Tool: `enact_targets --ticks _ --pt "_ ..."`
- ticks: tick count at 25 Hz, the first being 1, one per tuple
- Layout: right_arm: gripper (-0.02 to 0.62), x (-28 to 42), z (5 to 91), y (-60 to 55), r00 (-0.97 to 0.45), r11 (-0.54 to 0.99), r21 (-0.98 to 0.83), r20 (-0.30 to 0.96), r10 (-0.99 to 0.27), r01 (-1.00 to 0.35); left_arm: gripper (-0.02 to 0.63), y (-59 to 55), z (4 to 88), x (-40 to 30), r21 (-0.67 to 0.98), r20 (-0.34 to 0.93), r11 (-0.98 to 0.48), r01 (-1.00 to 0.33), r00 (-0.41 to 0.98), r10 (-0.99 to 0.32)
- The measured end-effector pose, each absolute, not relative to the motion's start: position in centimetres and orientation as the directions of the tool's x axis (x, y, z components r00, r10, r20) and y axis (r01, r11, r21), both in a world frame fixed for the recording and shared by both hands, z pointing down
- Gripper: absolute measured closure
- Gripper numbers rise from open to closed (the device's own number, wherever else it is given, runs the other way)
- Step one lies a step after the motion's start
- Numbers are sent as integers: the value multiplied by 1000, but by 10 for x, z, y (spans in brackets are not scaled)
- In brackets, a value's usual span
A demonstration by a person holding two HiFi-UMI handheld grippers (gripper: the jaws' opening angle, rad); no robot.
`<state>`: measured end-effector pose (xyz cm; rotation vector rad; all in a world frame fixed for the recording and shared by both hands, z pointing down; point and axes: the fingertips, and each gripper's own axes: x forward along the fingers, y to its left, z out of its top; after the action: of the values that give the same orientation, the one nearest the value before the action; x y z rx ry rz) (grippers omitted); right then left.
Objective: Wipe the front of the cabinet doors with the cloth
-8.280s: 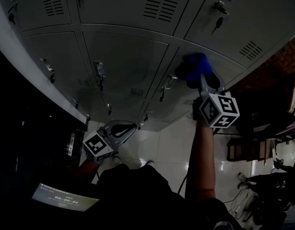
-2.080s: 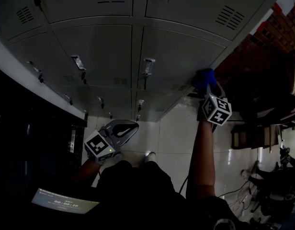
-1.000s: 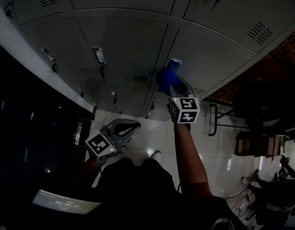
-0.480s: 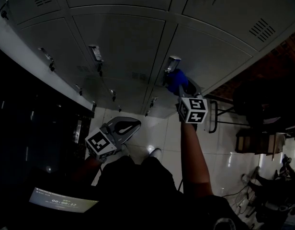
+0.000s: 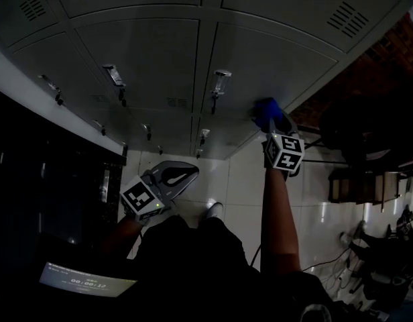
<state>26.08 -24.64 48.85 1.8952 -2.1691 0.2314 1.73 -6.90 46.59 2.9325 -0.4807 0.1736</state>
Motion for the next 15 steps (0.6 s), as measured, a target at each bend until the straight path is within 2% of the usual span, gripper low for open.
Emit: enact_targets --ticks 10,15 --pt "523 335 497 -230 18 -7 38 288 -958 -999 603 -59 461 42 157 141 -940 -303 949 -282" --pt "523 299 489 -217 -35 37 3 256 -966 -999 603 -58 468 36 158 151 -935 -318 943 -296"
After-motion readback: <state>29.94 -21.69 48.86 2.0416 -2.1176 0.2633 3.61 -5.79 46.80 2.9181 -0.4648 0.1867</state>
